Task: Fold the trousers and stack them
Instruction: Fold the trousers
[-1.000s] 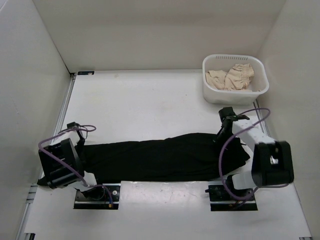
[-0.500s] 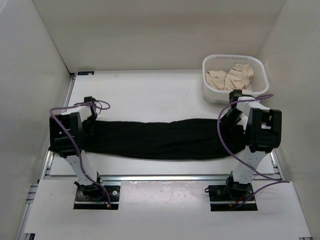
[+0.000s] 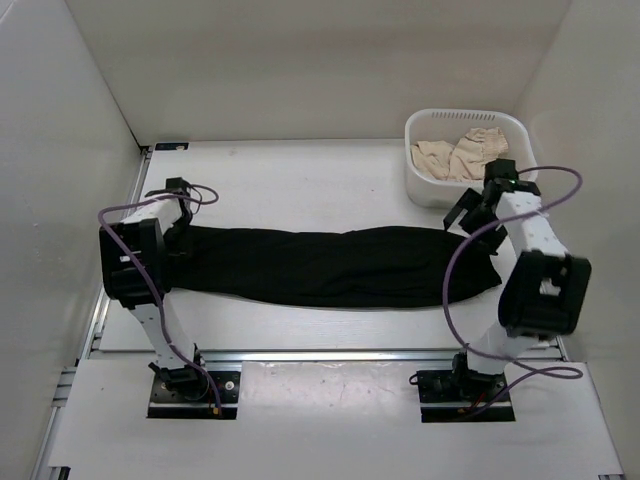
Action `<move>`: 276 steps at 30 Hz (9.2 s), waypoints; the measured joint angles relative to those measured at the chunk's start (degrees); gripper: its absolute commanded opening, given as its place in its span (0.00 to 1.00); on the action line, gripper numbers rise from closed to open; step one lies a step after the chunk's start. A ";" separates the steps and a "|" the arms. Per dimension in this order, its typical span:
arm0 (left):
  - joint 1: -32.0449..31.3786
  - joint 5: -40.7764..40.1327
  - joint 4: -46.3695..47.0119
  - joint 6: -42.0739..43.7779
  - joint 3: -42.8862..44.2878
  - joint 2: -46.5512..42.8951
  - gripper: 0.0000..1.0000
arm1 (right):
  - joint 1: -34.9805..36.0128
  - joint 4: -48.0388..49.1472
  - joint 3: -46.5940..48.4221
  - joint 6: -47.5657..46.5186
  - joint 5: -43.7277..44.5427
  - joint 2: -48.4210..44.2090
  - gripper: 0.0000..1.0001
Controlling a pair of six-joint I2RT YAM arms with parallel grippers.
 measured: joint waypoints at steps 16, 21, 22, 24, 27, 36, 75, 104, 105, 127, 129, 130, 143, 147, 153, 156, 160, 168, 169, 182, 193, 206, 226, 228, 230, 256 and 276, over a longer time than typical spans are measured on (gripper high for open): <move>1.95 0.92 -4.26 -0.46 -7.63 -3.13 0.82 | -13.90 11.65 -28.96 12.85 -6.49 -17.07 0.98; 1.95 0.20 -4.50 -0.33 -8.79 -3.30 0.82 | -14.32 22.34 -29.90 15.54 -5.38 -13.31 0.85; 1.95 -0.04 -4.63 -0.33 -9.22 -3.50 0.82 | -14.36 22.99 -29.73 15.82 -5.60 -12.76 0.71; 1.95 -0.46 -4.87 -0.33 -9.94 -3.82 0.82 | -14.51 25.29 -29.62 16.02 -5.99 -11.32 0.53; 1.95 -0.72 -5.22 -0.33 -10.45 -4.11 0.82 | -14.69 27.91 -28.94 16.11 -7.17 -8.37 0.11; 1.95 2.71 -5.16 -0.48 -8.61 -6.67 0.86 | -21.33 24.90 -27.39 12.09 -5.90 -8.61 0.00; -7.48 0.92 -10.82 1.60 -4.39 1.66 0.85 | 67.23 -1.22 28.28 8.39 39.52 18.60 0.01; -1.77 2.93 -10.29 0.48 -3.28 0.81 0.87 | 44.28 10.84 -2.16 -3.67 5.25 -10.58 0.99; -1.77 2.95 -10.27 0.46 -3.30 0.72 0.87 | 39.85 11.78 -6.71 -2.25 3.89 -10.08 0.99; 8.66 10.49 -8.22 -0.57 -0.04 -1.92 0.89 | 17.38 26.73 -29.81 7.32 -19.65 -8.37 0.00; 6.71 13.20 -8.35 -0.61 -0.04 -1.64 0.88 | 12.57 21.03 -28.26 4.39 -17.42 -11.63 0.00; 5.40 15.32 -8.74 -0.63 0.11 -1.29 0.88 | 10.49 16.68 -25.70 2.86 -15.37 -13.07 0.00; -14.23 44.30 -15.52 -1.03 14.21 10.73 0.78 | 41.92 -21.07 26.01 -5.20 10.93 0.92 0.00; -14.78 45.42 -16.35 -1.18 14.21 11.98 0.32 | 54.71 -26.86 47.47 -5.60 11.61 20.85 0.00; -14.25 46.07 -18.01 -1.53 15.19 13.79 0.14 | 66.97 -26.27 65.75 -6.69 2.75 34.53 0.00; -14.25 45.83 -18.60 -1.55 15.82 14.27 0.14 | 68.74 -24.06 64.17 -7.85 -0.61 32.74 0.00; -14.25 45.22 -19.23 -1.62 16.48 14.69 0.14 | 68.39 -20.31 64.67 -8.83 -2.75 31.30 0.00; -14.01 43.39 -19.50 -1.86 16.57 14.56 0.33 | 66.75 -13.51 64.30 -9.03 -3.13 34.07 0.04; -13.64 43.12 -19.54 -1.90 16.57 14.53 0.39 | 66.62 -12.48 63.69 -9.05 -3.50 34.45 0.08; 3.37 31.76 -16.74 -1.31 26.75 15.26 0.67 | 73.35 -0.87 62.23 -23.71 -12.37 37.62 0.99; 2.47 32.61 -19.65 -1.20 27.82 5.49 0.83 | 56.24 12.63 26.25 -10.73 -9.68 9.20 0.99; -1.60 51.58 -21.38 -1.42 29.18 15.96 0.57 | 44.30 14.84 -9.90 -5.35 -21.09 4.44 0.99; -2.25 50.90 -19.50 -1.20 40.76 20.61 0.14 | 40.94 21.29 -20.22 -7.93 -30.88 2.12 0.00; -2.45 50.56 -19.26 -1.22 41.70 20.74 0.31 | 40.94 21.20 -20.20 -8.92 -31.82 2.19 0.10; -2.60 50.36 -18.64 -1.18 42.56 20.87 0.45 | 40.94 20.63 -19.69 -10.10 -32.92 2.56 0.60; 2.25 50.77 -18.23 -1.22 -5.60 -9.16 0.79 | 38.97 14.49 52.02 -14.75 -28.50 38.07 0.99; 1.95 55.78 -12.33 -1.29 -13.60 -3.32 0.14 | 46.80 36.35 53.31 6.16 -37.05 51.43 0.00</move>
